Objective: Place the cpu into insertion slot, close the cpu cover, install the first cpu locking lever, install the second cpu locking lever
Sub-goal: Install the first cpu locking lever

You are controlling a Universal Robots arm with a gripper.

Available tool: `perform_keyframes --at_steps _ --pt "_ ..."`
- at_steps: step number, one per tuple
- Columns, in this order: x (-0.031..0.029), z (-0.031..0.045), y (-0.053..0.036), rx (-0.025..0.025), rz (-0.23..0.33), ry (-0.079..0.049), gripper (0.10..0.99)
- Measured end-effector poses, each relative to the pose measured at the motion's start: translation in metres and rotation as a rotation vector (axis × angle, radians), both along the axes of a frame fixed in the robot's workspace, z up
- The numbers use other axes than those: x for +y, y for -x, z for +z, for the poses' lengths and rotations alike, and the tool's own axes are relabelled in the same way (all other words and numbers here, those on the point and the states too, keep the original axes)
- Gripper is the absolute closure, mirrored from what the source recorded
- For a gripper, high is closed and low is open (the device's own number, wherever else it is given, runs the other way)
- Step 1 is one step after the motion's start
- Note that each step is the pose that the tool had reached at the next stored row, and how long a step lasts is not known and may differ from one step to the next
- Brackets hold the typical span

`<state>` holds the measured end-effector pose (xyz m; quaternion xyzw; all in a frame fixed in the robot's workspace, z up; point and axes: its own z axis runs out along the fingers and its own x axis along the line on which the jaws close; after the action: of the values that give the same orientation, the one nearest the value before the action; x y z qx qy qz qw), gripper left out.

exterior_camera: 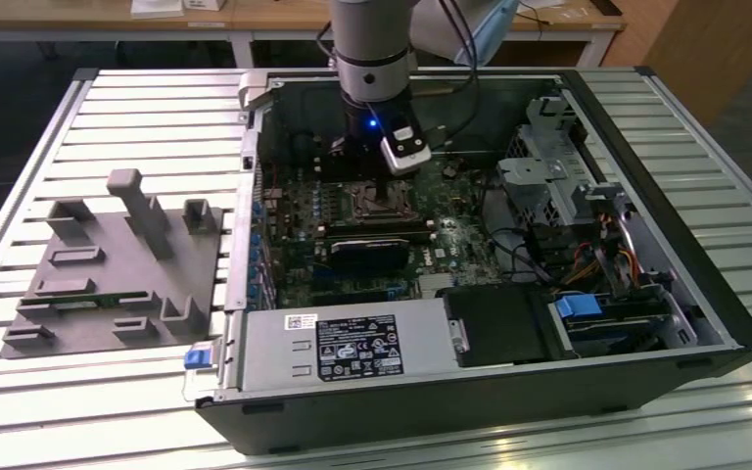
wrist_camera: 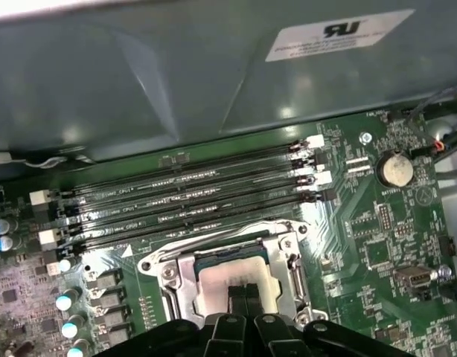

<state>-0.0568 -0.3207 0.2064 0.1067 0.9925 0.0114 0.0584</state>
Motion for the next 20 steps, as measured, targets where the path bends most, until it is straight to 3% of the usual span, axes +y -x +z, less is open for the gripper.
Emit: perform_keyframes --at_steps 4,14,20 --pt "0.0 0.0027 0.0 0.0001 0.009 0.0 0.98" --pt "0.0 0.0247 0.0 0.0 0.009 0.0 0.98" --pt "0.0 0.0262 0.0 -0.0001 0.009 0.0 0.98"
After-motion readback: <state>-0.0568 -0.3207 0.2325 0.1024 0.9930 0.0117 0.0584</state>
